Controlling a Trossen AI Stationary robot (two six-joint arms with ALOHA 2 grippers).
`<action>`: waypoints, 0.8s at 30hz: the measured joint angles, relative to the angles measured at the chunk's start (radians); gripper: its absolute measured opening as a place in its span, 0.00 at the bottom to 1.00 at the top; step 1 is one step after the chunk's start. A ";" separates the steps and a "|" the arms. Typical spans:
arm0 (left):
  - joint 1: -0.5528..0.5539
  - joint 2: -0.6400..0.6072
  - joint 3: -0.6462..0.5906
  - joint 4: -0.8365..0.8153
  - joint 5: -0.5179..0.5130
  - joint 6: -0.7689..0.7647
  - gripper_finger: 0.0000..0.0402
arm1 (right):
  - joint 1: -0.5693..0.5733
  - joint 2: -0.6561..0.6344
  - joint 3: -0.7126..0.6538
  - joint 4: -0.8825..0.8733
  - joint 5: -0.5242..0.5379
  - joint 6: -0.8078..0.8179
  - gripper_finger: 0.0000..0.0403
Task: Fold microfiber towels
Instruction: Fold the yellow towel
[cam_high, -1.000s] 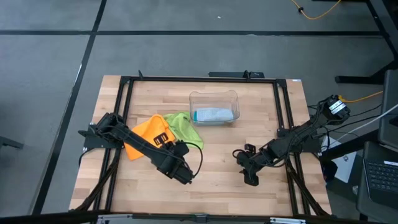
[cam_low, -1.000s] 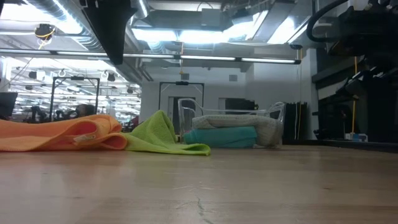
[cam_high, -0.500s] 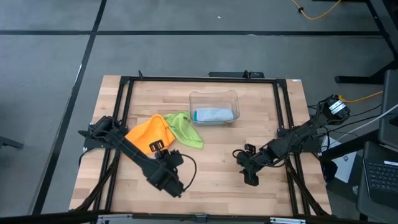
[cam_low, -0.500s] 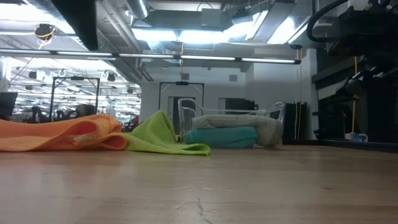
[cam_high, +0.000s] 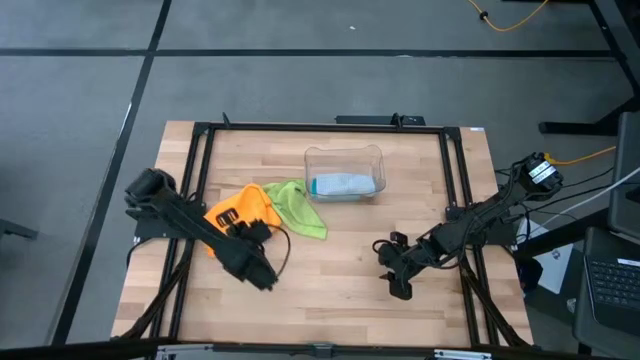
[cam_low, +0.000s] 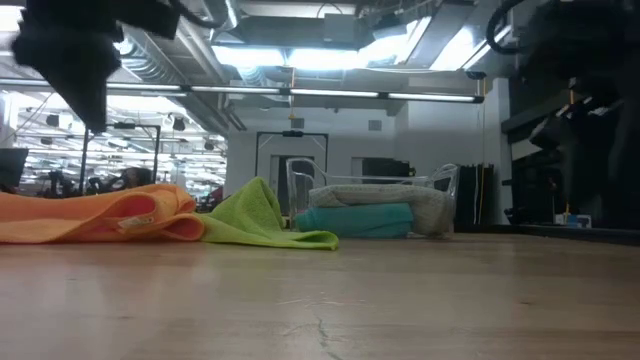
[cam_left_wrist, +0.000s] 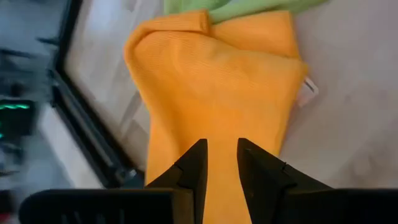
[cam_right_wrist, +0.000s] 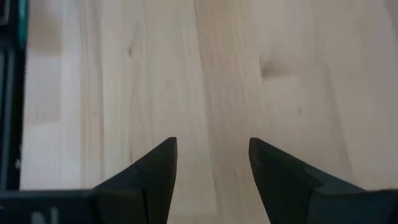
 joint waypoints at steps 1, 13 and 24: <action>0.009 -0.036 -0.039 0.047 -0.003 0.002 0.20 | -0.001 0.000 0.000 0.011 0.014 -0.001 0.50; 0.054 -0.339 -0.441 0.679 0.028 0.112 0.20 | -0.002 0.000 0.000 0.055 0.194 -0.005 0.50; 0.054 -0.278 -0.450 0.773 0.029 0.215 0.27 | -0.002 0.000 0.000 0.053 0.194 -0.004 0.50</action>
